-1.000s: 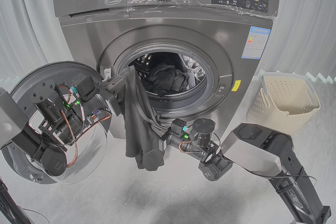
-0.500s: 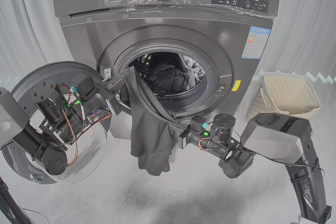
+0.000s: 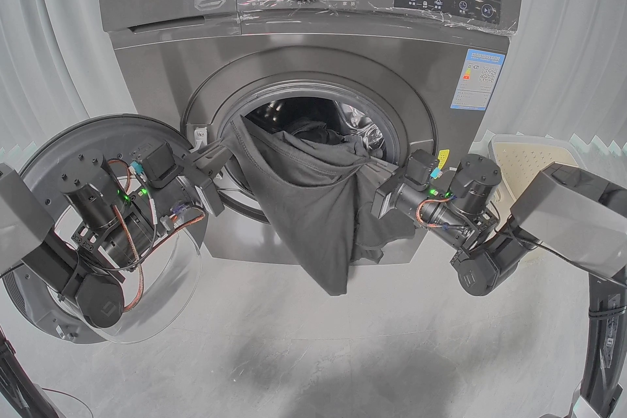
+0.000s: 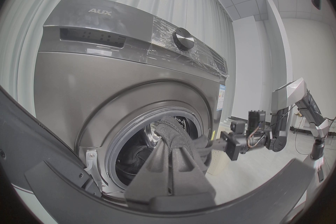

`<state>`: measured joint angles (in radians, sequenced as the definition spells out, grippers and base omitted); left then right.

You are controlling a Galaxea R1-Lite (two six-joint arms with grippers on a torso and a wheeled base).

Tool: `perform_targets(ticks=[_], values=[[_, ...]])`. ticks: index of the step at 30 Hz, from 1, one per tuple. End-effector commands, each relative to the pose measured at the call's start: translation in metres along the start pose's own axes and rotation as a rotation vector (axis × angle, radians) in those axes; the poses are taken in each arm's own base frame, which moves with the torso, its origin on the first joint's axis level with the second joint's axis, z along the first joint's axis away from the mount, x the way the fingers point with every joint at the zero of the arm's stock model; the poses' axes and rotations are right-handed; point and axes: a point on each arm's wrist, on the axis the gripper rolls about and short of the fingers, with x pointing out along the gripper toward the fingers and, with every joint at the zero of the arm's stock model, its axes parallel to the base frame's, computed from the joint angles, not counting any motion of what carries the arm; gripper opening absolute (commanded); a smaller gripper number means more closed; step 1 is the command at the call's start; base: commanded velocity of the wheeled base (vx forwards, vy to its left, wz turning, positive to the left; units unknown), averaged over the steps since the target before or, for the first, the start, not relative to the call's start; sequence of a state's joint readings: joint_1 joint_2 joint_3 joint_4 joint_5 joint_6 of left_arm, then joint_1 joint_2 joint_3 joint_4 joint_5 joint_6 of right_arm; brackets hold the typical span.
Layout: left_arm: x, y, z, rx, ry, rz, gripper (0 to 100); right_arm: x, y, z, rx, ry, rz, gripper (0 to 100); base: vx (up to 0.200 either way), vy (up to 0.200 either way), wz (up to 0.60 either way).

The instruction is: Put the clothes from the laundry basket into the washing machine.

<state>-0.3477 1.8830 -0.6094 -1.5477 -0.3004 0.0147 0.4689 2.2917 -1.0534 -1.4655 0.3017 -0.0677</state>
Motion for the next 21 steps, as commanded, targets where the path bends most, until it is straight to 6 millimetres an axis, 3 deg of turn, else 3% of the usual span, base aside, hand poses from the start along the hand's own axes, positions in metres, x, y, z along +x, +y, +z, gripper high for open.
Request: perform_targets(ticks=[1, 12, 21], values=[[-0.002, 0.0, 0.002, 0.002, -0.002, 0.001, 0, -0.006, -0.001, 0.028, -0.011, -0.065, -0.005, 0, 0.0, 0.0, 0.0], [-0.008, 0.008, 0.008, 0.013, -0.014, 0.027, 0, -0.011, -0.001, 0.037, 0.027, -0.106, -0.007, 0, 0.0, 0.0, 0.0], [-0.01, 0.01, 0.021, 0.021, -0.054, 0.033, 0, -0.022, 0.011, 0.037, 0.035, -0.067, 0.031, 0, 0.0, 0.0, 0.0]])
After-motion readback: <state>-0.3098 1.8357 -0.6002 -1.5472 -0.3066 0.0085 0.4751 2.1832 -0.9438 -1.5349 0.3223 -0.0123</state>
